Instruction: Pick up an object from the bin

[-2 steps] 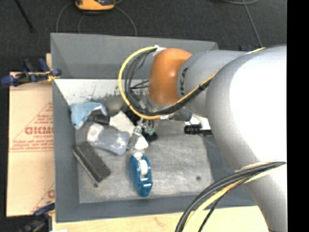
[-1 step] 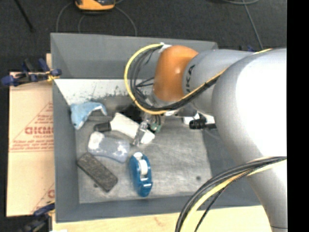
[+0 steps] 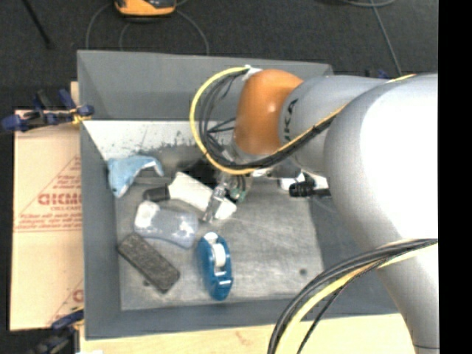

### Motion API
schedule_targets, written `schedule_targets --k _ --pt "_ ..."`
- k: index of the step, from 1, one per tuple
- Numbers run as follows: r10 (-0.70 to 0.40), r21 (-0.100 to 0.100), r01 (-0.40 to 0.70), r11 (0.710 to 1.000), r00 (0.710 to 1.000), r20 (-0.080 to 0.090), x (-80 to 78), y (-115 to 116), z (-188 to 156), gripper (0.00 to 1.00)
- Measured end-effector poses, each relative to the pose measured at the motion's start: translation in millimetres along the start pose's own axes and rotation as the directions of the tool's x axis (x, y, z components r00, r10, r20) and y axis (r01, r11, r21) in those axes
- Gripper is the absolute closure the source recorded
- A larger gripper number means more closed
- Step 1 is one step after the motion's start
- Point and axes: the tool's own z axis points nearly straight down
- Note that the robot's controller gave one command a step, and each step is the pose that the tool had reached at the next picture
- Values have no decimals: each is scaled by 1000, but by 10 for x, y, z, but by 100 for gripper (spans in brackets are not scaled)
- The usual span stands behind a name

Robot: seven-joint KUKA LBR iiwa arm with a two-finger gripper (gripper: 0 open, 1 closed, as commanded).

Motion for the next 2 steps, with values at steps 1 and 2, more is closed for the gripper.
schedule_targets --k 1,2 --pt "-1 2 1 1000 1000 -1 12 -9 -32 100" --pt "0 7 0 1000 1000 -7 31 -29 -207 100"
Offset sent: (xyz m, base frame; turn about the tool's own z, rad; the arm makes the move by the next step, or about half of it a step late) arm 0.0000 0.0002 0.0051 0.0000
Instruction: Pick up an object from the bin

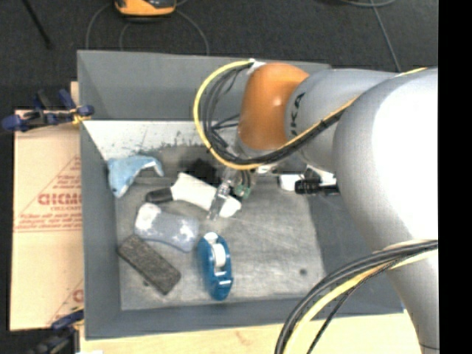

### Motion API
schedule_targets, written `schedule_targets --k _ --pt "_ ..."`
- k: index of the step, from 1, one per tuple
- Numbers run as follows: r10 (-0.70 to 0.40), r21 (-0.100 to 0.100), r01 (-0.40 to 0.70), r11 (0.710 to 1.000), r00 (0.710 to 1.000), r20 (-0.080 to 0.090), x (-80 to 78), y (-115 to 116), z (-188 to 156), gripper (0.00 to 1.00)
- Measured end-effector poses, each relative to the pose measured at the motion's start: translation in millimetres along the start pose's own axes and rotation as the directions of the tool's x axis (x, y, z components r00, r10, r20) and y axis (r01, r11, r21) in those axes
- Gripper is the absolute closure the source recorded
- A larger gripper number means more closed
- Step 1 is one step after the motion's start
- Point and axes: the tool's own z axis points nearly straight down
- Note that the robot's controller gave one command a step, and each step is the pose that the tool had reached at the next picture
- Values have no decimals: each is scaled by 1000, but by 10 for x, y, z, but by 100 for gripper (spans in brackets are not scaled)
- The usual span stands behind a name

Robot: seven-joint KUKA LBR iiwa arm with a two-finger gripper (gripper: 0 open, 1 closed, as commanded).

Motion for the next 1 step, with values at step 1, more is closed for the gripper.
schedule_targets --k 1 --pt "-1 -4 1 1000 1000 7 -11 5 -182 100"
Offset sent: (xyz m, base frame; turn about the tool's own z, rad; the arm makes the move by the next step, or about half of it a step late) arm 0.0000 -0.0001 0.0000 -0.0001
